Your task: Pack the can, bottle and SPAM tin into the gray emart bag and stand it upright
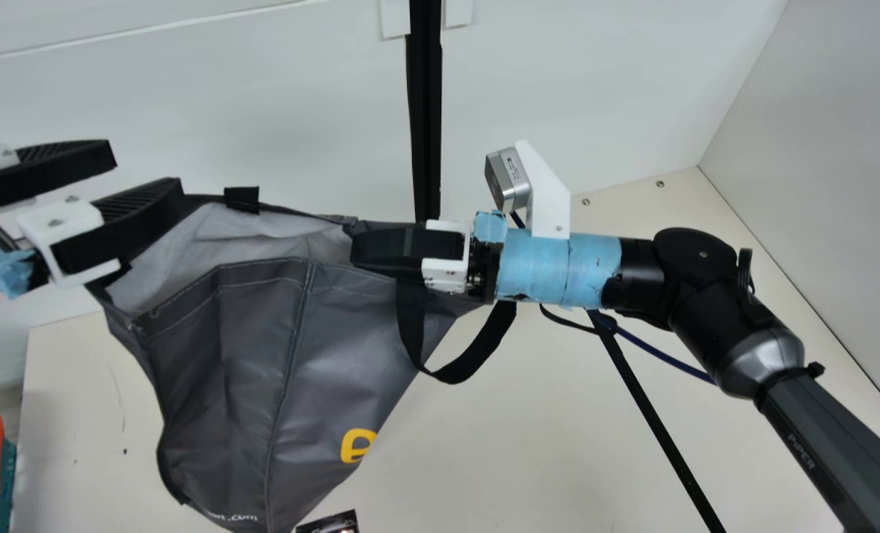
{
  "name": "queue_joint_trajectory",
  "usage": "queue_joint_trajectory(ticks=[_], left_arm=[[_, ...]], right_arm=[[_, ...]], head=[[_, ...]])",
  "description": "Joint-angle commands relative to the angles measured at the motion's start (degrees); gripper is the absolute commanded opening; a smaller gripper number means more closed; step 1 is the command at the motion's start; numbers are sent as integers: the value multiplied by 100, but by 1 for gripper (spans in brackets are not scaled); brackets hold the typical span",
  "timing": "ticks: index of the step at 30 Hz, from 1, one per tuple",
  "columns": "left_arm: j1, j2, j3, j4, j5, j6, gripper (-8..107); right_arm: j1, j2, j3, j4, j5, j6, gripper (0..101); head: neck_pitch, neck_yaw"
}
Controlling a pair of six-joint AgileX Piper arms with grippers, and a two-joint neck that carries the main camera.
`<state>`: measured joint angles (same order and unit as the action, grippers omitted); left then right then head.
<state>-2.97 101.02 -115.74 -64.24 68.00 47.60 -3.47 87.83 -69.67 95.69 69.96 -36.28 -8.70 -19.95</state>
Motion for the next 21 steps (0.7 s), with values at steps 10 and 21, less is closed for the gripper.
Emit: queue_joint_trajectory(ticks=[10, 21], left_arm=[[288, -158, -221, 440, 27, -106, 90], [656, -530, 3, 1096, 151, -127, 90]], right_arm=[[0, 0, 0, 0, 0, 0, 0], [0, 0, 0, 0, 0, 0, 0]], head=[[-130, -5], [-130, -5]])
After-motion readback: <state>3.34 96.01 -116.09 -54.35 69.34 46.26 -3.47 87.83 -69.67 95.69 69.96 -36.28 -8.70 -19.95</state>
